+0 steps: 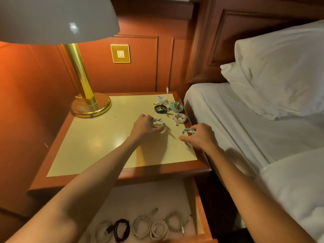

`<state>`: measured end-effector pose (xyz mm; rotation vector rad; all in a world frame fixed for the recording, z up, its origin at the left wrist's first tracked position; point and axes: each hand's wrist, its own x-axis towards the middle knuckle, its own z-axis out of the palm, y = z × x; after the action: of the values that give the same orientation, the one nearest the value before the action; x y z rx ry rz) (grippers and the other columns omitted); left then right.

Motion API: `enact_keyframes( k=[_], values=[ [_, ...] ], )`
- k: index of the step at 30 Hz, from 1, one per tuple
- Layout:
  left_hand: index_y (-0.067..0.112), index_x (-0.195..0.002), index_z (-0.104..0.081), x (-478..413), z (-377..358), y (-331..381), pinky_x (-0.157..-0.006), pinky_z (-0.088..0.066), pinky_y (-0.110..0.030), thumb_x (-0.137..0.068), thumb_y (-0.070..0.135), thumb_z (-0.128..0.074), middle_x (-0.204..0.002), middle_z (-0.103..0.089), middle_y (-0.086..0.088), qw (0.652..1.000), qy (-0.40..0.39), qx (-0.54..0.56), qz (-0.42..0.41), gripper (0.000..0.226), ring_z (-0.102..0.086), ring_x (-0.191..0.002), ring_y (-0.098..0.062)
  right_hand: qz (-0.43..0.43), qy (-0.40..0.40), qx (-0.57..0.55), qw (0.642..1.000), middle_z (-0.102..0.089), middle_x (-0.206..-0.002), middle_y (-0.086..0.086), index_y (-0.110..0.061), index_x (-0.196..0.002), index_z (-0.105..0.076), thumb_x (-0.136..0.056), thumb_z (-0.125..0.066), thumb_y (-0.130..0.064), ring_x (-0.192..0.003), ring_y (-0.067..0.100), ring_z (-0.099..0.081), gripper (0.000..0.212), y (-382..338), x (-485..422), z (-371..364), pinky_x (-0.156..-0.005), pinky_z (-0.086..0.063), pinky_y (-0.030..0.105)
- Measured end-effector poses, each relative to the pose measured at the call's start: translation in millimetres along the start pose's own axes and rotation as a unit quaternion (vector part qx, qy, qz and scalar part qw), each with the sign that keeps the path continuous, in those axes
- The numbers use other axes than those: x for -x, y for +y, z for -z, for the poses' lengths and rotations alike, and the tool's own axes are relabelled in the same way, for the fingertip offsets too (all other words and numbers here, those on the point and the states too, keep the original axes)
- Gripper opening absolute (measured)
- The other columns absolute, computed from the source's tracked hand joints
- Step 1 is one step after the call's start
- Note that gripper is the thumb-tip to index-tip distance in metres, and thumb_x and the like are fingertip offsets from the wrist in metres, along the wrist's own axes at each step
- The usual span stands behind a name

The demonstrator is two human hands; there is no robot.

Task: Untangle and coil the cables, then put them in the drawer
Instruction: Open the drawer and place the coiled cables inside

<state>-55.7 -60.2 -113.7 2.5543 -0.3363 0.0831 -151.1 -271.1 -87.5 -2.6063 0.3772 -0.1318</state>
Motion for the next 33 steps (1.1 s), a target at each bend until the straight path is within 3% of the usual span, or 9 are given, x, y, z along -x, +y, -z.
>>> enact_keyframes(
  k=[5, 10, 16, 18, 21, 23, 26, 31, 33],
  values=[
    [0.026, -0.113, -0.065, 109.9, 39.1, -9.1, -0.072, -0.046, -0.020, -0.069, 0.066, -0.074, -0.105, -0.058, 0.010, 0.990, -0.007, 0.078, -0.116, 0.060, -0.054, -0.088, -0.002, 0.016, -0.058, -0.058, 0.997, -0.069, -0.104, -0.006, -0.023, -0.114, -0.073, -0.061, -0.088, -0.055, -0.091, 0.010, -0.065, 0.064, 1.3, 106.1, 23.8, -0.083, -0.055, 0.027],
    [0.038, -0.112, -0.062, 227.0, 44.7, -23.0, -0.077, -0.051, -0.023, -0.067, 0.064, -0.072, -0.106, -0.055, 0.020, 0.978, -0.097, 0.014, -0.182, 0.053, -0.058, -0.089, 0.000, 0.048, -0.131, 0.014, 0.990, -0.059, -0.093, -0.013, -0.025, -0.113, -0.073, -0.057, -0.081, -0.064, -0.089, 0.006, -0.062, 0.069, 11.0, 184.0, -7.3, -0.081, -0.049, 0.022],
    [0.038, -0.110, -0.060, 247.6, -20.8, -50.9, -0.078, -0.054, -0.032, -0.062, 0.077, -0.059, -0.105, -0.062, 0.016, 0.982, -0.166, -0.064, -0.067, 0.062, -0.063, -0.095, -0.009, 0.063, -0.145, 0.126, 0.979, -0.056, -0.108, 0.000, -0.013, -0.109, -0.066, -0.077, -0.073, -0.047, -0.103, 0.020, -0.060, 0.047, 1.4, 186.7, -68.2, -0.083, -0.051, 0.030],
    [0.034, -0.109, -0.065, 238.7, -29.3, -45.4, -0.075, -0.056, -0.030, -0.064, 0.069, -0.063, -0.104, -0.069, 0.014, 0.983, -0.180, -0.007, -0.039, 0.057, -0.066, -0.093, -0.008, 0.032, -0.166, 0.141, 0.975, -0.057, -0.101, 0.004, -0.012, -0.091, -0.061, -0.080, -0.073, -0.030, -0.103, 0.025, -0.062, 0.024, -3.4, 175.8, -76.2, -0.074, -0.050, 0.032],
    [0.032, -0.106, -0.066, 222.2, -52.5, -48.9, -0.074, -0.054, -0.024, -0.066, 0.066, -0.065, -0.102, -0.070, 0.012, 0.977, -0.211, 0.014, -0.017, 0.052, -0.066, -0.089, -0.006, -0.017, -0.209, 0.134, 0.969, -0.058, -0.084, 0.007, -0.012, -0.066, -0.047, -0.080, -0.067, -0.014, -0.095, 0.031, -0.068, 0.024, -2.6, 163.0, -88.2, -0.062, -0.045, 0.032],
    [0.035, -0.103, -0.065, 209.8, -76.9, -63.9, -0.075, -0.056, -0.027, -0.060, 0.074, -0.063, -0.102, -0.071, 0.011, 0.970, -0.242, -0.018, -0.014, 0.058, -0.066, -0.087, -0.005, -0.025, -0.215, 0.135, 0.967, -0.064, -0.099, 0.012, -0.007, -0.085, -0.063, -0.083, -0.063, -0.012, -0.101, 0.032, -0.066, 0.006, 0.3, 158.5, -97.1, -0.072, -0.054, 0.034],
    [0.032, -0.089, -0.068, 203.0, -79.8, -54.0, -0.067, -0.058, -0.032, -0.056, 0.064, -0.066, -0.087, -0.071, 0.012, 0.961, -0.272, -0.033, -0.030, 0.046, -0.066, -0.076, -0.004, -0.028, -0.210, 0.155, 0.965, -0.055, -0.131, 0.017, -0.004, -0.125, -0.060, -0.089, -0.057, -0.011, -0.119, 0.033, -0.057, 0.037, 7.2, 155.7, -110.3, -0.094, -0.050, 0.035],
    [0.023, -0.094, -0.066, 204.0, -67.2, -43.2, -0.069, -0.058, -0.035, -0.051, 0.060, -0.064, -0.091, -0.068, 0.003, 0.951, -0.301, -0.069, -0.030, 0.057, -0.066, -0.081, -0.016, -0.021, -0.233, 0.164, 0.958, -0.065, -0.115, 0.016, -0.003, -0.107, -0.066, -0.087, -0.063, -0.008, -0.107, 0.032, -0.065, 0.021, 1.2, 162.7, -98.0, -0.083, -0.055, 0.036],
    [0.016, -0.095, -0.061, 197.8, -49.5, -40.1, -0.068, -0.057, -0.037, -0.065, 0.046, -0.065, -0.096, -0.069, -0.003, 0.937, -0.332, -0.106, -0.027, 0.043, -0.067, -0.086, -0.022, 0.003, -0.234, 0.163, 0.959, -0.068, -0.108, 0.014, -0.005, -0.105, -0.066, -0.084, -0.071, -0.015, -0.104, 0.032, -0.067, 0.024, -2.3, 163.3, -81.5, -0.081, -0.056, 0.038]
  ],
)
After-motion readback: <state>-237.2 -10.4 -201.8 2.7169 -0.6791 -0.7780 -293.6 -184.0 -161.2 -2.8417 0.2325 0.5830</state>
